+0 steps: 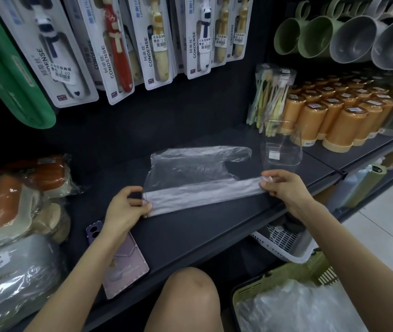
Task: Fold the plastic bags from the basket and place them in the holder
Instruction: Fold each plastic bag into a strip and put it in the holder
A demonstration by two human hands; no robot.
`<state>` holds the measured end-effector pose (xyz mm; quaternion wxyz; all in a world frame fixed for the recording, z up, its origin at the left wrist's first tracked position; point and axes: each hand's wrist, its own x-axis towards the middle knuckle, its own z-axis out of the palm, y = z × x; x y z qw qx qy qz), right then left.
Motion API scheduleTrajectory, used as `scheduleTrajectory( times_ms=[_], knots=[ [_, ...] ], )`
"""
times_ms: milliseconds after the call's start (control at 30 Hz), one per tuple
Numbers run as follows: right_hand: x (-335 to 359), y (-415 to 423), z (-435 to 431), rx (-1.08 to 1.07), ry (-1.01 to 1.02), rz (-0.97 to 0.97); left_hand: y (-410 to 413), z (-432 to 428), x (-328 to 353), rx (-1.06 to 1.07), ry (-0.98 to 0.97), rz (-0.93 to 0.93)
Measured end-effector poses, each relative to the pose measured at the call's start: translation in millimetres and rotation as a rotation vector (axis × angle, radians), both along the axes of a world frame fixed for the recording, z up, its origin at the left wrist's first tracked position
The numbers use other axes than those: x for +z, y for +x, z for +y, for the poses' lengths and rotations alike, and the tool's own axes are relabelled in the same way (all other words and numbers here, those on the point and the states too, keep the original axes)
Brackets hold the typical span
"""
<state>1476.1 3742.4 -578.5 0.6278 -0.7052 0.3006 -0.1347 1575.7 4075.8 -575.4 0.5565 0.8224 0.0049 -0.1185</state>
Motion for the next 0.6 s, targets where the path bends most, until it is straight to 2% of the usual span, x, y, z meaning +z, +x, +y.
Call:
scheduleTrajectory(
  times_ms=[33,67,133,167,200,233,300,367,400,533,600],
  knots=[
    [0.4,-0.9,1.5,0.015,-0.088,0.037,-0.5,1.9,-1.2,-0.054,0.126,-0.033],
    [0.7,-3.2,4.1,0.032,-0.281,0.132,-2.3,4.3,-2.4,-0.1,0.305,-0.089],
    [4.3,-11.1,13.2,-0.044,-0.877,0.349,-6.0,7.3,-2.3,-0.109,0.657,-0.358],
    [7.1,-14.8,23.8,-0.107,-1.129,0.296,-8.8,5.8,-2.6,-0.121,0.726,-0.552],
    [9.2,-16.6,37.2,-0.107,-1.263,0.152,-10.1,2.4,-5.9,-0.163,0.721,-0.721],
    [8.7,-16.7,52.2,-0.02,-1.292,-0.017,-10.5,-2.4,-9.7,-0.226,0.689,-0.843],
    [-5.9,-14.8,81.1,0.326,-1.247,-0.217,-9.5,-12.1,-18.0,-0.405,0.645,-0.876],
    [-28.1,-15.6,96.4,0.585,-1.253,-0.187,-10.6,-16.4,-25.4,-0.53,0.65,-0.793],
    [-36.7,-17.6,95.4,0.628,-1.256,-0.163,-10.3,-15.1,-29.7,-0.55,0.661,-0.794],
    [-41.9,-27.8,71.2,0.498,-1.192,-0.183,-8.5,-6.8,-30.0,-0.56,0.669,-0.787],
    [-27.6,-24.0,67.0,0.393,-1.138,-0.207,-4.0,-7.7,-21.4,-0.515,0.591,-0.688]
  ],
)
